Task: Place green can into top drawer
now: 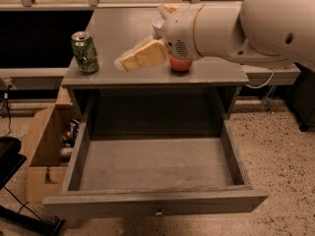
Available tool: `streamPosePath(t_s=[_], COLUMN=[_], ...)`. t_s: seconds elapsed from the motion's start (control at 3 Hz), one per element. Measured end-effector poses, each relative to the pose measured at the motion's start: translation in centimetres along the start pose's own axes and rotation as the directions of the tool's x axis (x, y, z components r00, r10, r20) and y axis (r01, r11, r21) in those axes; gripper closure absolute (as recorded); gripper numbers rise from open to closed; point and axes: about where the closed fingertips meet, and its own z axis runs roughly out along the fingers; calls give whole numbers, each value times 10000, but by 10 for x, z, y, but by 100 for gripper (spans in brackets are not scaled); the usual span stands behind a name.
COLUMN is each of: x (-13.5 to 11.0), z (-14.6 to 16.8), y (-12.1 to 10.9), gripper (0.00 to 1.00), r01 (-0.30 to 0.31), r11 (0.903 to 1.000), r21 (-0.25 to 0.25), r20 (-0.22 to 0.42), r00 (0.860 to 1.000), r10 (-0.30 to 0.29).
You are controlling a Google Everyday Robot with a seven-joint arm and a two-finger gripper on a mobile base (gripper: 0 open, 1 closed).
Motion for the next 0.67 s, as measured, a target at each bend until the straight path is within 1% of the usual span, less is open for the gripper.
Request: streamPosePath(t_s=[0.33, 0.67], x=[-9, -18], z=[72, 148], y=[-26, -50], gripper=[0, 0], r01=[-165, -149], r11=[9996, 9992], r21=[-247, -372], r20=[1275, 2052], r00=[9917, 9785], r10=[195, 222])
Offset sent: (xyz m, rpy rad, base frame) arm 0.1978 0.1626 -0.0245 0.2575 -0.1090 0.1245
